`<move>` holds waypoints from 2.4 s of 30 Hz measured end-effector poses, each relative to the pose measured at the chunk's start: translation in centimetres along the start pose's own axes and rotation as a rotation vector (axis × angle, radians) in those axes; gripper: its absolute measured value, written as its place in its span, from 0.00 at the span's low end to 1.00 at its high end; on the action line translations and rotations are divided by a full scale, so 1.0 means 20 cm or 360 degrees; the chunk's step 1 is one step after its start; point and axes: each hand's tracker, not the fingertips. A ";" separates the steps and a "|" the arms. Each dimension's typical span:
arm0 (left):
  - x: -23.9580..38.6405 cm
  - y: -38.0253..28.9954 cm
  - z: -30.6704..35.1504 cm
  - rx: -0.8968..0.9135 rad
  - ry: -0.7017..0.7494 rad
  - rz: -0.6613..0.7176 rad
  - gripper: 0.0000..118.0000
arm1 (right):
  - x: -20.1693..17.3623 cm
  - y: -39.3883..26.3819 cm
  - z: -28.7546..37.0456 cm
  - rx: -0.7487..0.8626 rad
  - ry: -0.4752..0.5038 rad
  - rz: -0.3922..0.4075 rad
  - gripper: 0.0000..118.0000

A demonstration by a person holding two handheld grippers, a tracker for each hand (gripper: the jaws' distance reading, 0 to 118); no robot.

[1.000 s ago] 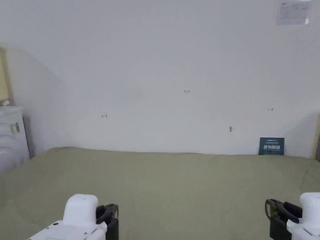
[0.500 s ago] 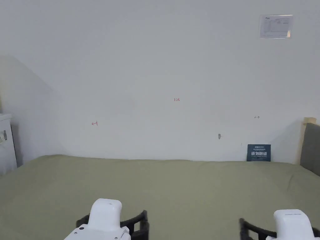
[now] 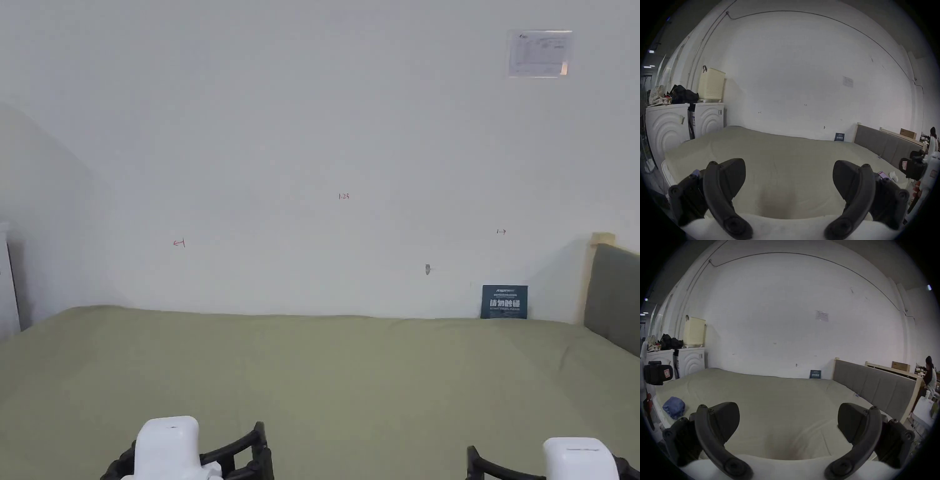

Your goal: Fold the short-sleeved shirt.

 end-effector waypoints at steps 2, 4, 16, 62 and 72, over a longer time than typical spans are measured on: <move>-0.01 0.00 0.01 -0.0006 -0.0011 -0.0027 0.96 | -0.01 0.00 0.01 0.0032 -0.0062 0.0013 1.00; 0.00 0.00 0.01 -0.0024 -0.0046 -0.0077 0.96 | 0.01 0.01 0.03 0.0096 0.0010 -0.0042 1.00; -0.01 0.02 -0.01 -0.0015 -0.0058 -0.0097 0.96 | 0.00 0.07 0.03 0.0143 0.0090 -0.0131 1.00; 0.02 0.10 -0.07 -0.0089 -0.0164 -0.0053 0.96 | 0.02 0.18 -0.06 0.0097 0.0195 -0.0320 1.00; 0.03 0.12 -0.10 -0.0119 -0.0185 -0.0031 0.96 | 0.04 0.17 -0.15 -0.0132 0.0302 -0.0394 1.00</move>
